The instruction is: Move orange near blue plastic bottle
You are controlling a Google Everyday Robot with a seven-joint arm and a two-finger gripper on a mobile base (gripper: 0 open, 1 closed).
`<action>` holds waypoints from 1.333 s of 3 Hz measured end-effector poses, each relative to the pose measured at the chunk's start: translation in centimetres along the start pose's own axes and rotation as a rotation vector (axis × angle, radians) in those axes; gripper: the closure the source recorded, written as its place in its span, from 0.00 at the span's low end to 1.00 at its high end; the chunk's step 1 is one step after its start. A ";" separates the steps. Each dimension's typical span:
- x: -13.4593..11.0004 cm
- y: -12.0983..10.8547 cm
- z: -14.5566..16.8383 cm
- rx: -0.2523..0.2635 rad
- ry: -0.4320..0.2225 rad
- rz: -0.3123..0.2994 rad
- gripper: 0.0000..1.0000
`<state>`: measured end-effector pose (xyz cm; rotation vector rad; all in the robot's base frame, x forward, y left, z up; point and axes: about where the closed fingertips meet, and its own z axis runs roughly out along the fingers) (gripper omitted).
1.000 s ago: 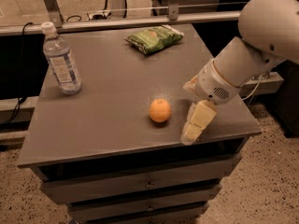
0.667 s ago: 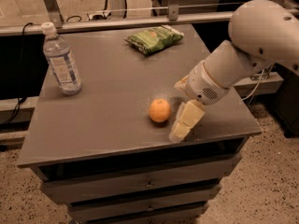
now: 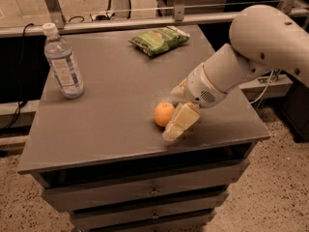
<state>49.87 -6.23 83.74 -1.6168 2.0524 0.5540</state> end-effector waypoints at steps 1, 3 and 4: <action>-0.2 0.0 0.5 0.000 -0.011 0.015 0.41; -2.3 -1.7 -2.4 0.074 -0.050 0.025 0.88; -2.5 -1.7 -2.7 0.079 -0.052 0.022 1.00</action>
Offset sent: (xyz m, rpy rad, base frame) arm 0.0146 0.0110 0.0205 0.0380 -0.0156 -0.0485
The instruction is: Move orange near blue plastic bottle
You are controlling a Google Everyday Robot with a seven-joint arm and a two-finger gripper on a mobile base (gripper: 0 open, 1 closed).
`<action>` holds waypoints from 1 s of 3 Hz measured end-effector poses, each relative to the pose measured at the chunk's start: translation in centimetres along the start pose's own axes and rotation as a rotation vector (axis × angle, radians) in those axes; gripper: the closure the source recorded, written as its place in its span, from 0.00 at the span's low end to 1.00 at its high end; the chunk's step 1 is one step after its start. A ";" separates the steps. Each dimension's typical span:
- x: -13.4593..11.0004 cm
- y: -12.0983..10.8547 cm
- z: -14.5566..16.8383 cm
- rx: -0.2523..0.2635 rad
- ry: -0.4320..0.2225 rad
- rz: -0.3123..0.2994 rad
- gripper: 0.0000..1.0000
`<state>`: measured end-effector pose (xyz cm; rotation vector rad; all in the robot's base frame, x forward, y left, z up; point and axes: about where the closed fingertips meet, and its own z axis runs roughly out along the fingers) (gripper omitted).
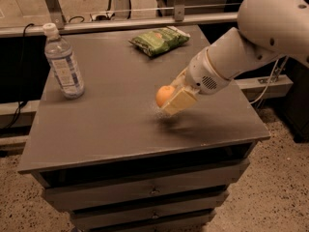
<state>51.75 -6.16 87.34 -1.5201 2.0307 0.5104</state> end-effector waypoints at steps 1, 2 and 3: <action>0.0 0.0 0.0 0.000 0.000 0.000 1.00; -3.1 0.6 2.7 -0.036 -0.044 -0.066 1.00; -8.2 1.2 6.7 -0.076 -0.101 -0.158 1.00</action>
Offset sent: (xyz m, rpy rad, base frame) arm 0.0167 0.0958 -0.0060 0.0913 -0.0593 0.1768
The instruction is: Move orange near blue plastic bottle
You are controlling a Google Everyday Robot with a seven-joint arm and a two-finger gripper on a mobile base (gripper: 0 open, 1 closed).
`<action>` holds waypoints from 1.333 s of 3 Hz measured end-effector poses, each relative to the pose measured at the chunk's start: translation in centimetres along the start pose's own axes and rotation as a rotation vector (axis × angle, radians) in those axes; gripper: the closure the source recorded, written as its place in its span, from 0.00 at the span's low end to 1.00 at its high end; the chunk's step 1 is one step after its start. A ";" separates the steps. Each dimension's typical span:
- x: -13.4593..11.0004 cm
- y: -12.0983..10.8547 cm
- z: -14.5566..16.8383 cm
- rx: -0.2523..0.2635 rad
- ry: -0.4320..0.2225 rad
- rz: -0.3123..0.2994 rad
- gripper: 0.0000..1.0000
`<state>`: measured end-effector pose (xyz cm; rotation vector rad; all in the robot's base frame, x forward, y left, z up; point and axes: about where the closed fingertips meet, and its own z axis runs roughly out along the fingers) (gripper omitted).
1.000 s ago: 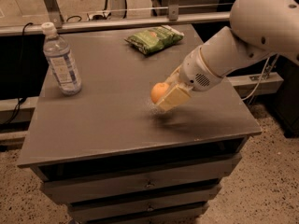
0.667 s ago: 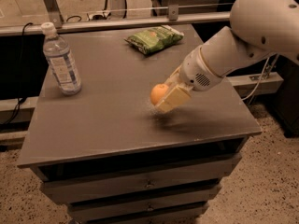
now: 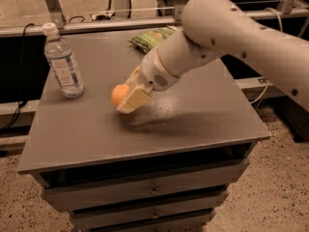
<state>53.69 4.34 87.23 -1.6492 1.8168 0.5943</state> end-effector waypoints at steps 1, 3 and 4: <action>-3.9 -1.4 4.5 -0.006 -0.044 -0.065 1.00; -6.8 -7.2 8.6 0.087 -0.078 -0.082 1.00; -7.2 -8.5 9.7 0.082 -0.068 -0.075 0.83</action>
Offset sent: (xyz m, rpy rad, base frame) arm 0.1077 0.1278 -0.0062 0.0792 -0.1706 0.0181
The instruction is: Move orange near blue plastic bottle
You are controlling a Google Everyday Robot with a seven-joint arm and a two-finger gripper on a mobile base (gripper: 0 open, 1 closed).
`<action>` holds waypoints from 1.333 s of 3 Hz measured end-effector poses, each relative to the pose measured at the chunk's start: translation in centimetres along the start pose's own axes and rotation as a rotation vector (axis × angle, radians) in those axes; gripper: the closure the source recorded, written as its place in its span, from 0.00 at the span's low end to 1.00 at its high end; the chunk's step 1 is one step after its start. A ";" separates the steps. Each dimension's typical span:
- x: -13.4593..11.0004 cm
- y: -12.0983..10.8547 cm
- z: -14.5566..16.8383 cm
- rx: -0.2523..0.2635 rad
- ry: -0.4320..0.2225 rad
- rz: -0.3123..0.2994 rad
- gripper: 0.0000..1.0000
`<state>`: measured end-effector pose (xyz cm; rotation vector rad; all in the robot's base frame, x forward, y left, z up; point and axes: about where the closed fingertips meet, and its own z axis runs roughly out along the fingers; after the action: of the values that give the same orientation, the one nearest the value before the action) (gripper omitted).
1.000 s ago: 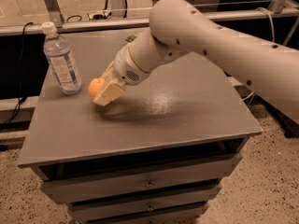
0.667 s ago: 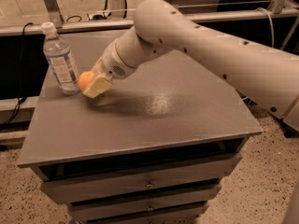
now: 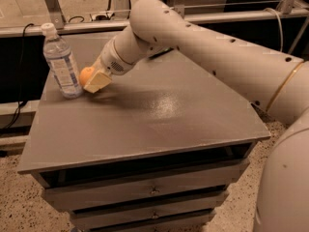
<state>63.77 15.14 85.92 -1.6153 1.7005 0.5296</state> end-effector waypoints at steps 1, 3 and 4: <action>0.2 -0.5 0.7 -0.012 0.007 0.013 0.60; 0.6 -0.7 1.2 -0.025 0.011 0.025 0.13; 0.6 -0.7 1.1 -0.029 0.009 0.029 0.00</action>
Offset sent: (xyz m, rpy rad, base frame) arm 0.0142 0.0005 -0.0118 -0.0075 0.0415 -0.0098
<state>64.76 15.40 84.85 -1.6173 1.7328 0.5644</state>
